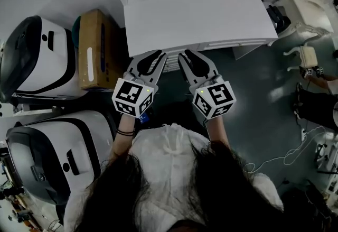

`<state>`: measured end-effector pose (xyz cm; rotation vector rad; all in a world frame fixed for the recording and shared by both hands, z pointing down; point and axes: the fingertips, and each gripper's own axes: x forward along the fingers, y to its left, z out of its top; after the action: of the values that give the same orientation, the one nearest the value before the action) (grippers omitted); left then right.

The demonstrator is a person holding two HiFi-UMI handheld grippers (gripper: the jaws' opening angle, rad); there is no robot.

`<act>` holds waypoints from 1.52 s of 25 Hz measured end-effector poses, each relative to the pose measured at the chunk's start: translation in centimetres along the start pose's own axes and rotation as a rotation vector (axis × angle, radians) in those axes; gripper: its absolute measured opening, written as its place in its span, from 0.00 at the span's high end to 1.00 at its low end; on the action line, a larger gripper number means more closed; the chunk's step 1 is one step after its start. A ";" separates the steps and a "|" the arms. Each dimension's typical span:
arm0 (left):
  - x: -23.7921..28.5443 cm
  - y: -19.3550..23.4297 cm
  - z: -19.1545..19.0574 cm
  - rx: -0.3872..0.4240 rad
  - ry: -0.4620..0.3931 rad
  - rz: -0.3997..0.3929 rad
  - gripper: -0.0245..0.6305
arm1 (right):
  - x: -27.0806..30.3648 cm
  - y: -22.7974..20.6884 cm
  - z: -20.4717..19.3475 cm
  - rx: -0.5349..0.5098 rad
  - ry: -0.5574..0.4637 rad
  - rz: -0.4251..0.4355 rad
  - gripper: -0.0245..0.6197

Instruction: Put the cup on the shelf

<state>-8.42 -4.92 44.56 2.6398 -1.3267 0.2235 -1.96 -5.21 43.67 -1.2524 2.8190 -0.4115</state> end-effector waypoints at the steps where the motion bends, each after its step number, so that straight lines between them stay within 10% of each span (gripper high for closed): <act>1: -0.9 0.1 -0.3 0.000 0.000 -0.001 0.88 | -0.1 0.9 -0.3 0.000 0.003 -0.002 0.82; 38: -12.8 -2.5 -3.7 -0.013 -0.049 -0.105 0.88 | -4.6 12.9 -5.1 -0.041 0.041 -0.090 0.85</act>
<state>-14.17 7.33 45.19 2.7112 -1.1951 0.1357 -8.89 7.56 44.94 -1.3991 2.8263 -0.3886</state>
